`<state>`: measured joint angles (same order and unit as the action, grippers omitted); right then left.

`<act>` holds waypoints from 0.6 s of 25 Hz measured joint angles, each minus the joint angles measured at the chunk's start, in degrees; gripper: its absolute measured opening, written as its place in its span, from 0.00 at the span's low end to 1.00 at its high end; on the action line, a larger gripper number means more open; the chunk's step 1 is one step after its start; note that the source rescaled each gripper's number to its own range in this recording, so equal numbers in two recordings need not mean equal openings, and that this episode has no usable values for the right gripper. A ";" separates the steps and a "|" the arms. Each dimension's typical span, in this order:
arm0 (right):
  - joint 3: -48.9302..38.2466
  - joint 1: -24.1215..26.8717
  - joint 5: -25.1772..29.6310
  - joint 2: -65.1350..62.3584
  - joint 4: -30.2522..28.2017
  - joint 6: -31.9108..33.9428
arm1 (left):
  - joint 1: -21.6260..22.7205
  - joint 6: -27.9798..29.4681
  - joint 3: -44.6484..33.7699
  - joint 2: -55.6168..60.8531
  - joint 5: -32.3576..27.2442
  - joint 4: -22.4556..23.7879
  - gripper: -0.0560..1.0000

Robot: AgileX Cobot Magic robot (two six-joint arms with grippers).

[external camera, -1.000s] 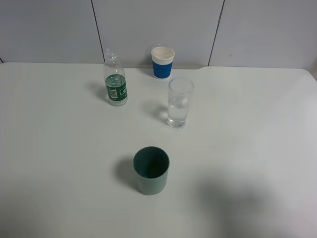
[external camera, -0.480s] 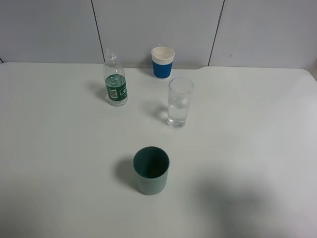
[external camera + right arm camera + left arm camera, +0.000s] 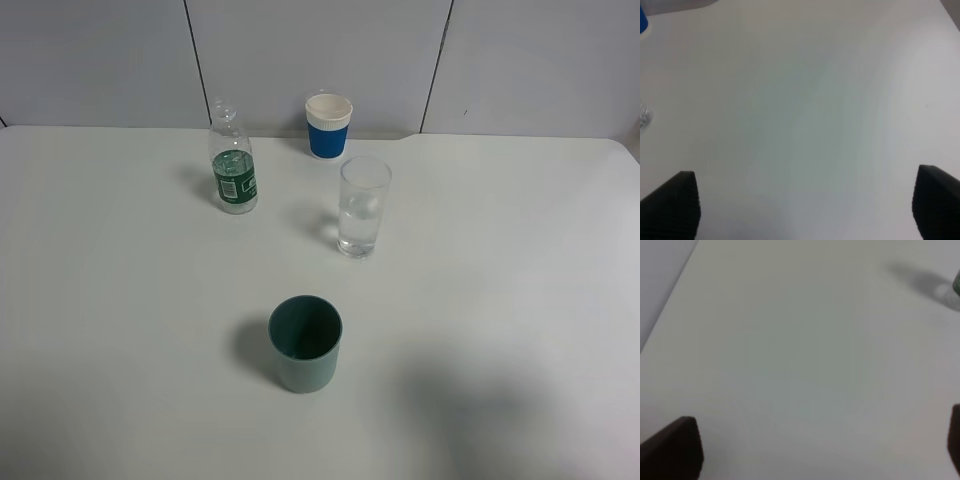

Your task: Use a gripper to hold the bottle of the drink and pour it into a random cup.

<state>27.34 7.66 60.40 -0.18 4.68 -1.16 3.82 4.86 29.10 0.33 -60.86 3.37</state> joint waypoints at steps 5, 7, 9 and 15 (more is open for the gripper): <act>0.00 0.00 0.00 0.00 0.00 0.00 | 0.00 -0.02 0.00 0.00 0.00 0.00 1.00; 0.00 0.00 0.00 0.00 0.00 0.00 | 0.00 -0.02 0.00 0.00 0.00 0.00 1.00; 0.00 0.00 0.00 0.00 0.00 0.00 | 0.00 -0.02 0.00 0.00 0.00 0.00 1.00; 0.00 0.00 0.00 0.00 0.00 0.00 | 0.00 -0.02 0.00 0.00 0.00 0.00 1.00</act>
<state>27.34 7.66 60.40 -0.18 4.68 -1.16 3.82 4.84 29.10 0.33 -60.86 3.37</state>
